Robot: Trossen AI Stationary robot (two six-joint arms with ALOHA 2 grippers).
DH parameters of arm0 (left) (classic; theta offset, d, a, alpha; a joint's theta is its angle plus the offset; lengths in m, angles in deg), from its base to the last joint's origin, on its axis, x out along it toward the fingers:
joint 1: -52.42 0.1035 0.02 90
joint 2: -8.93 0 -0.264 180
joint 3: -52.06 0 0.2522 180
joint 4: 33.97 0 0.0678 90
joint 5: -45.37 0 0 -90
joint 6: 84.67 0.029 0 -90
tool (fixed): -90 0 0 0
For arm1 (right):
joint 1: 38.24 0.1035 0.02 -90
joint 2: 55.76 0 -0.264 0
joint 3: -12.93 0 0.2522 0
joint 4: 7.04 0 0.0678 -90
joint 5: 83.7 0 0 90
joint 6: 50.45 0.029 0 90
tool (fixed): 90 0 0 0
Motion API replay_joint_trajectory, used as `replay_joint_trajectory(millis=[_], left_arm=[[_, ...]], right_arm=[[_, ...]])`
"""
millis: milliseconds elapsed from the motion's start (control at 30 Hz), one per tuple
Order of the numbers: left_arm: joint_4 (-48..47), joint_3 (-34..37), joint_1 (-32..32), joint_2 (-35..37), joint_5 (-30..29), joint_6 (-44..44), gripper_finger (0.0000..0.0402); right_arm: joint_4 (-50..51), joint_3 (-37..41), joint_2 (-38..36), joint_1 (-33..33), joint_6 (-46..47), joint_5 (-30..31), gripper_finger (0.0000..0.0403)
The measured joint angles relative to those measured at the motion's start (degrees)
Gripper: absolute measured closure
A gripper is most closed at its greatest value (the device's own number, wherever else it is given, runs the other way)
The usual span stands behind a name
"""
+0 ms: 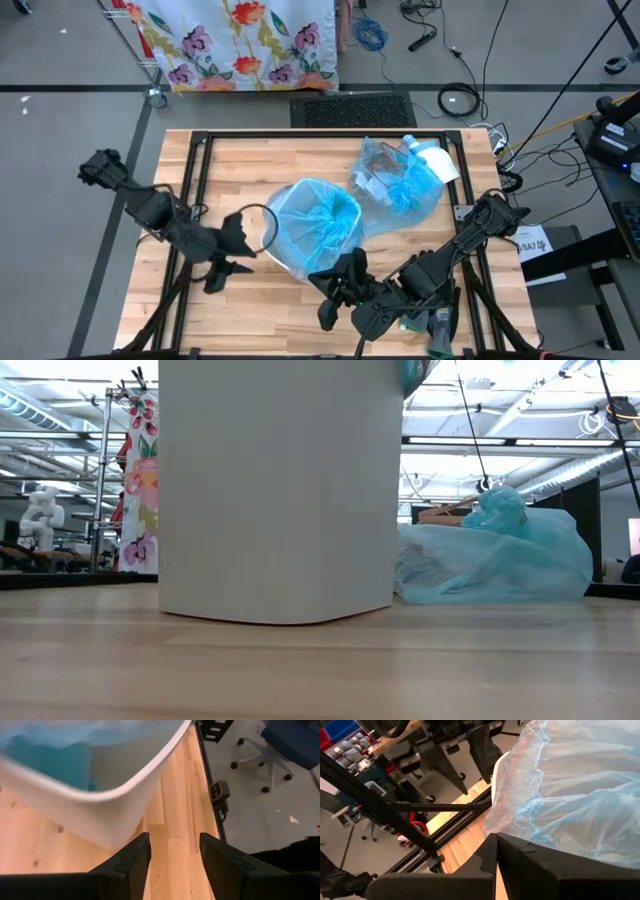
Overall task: Place trash/remove bag and relplace
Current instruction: Insert the new blue trash bag into the white trash bin
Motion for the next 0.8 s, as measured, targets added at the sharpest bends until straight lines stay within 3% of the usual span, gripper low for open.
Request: replay_joint_trajectory(millis=[400, 800], left_arm=[[14.9, 0.0, 1.21, -9.46, -1.16, 8.16, 0.0229], [23.45, 0.0, 10.34, -14.48, -1.23, 12.55, 0.0229]], right_arm=[[-0.02, 0.0, -0.02, -0.04, -0.05, 0.03, 0.0403], [-0.07, 0.0, -0.1, 0.02, -1.5, 0.2, 0.0403]])
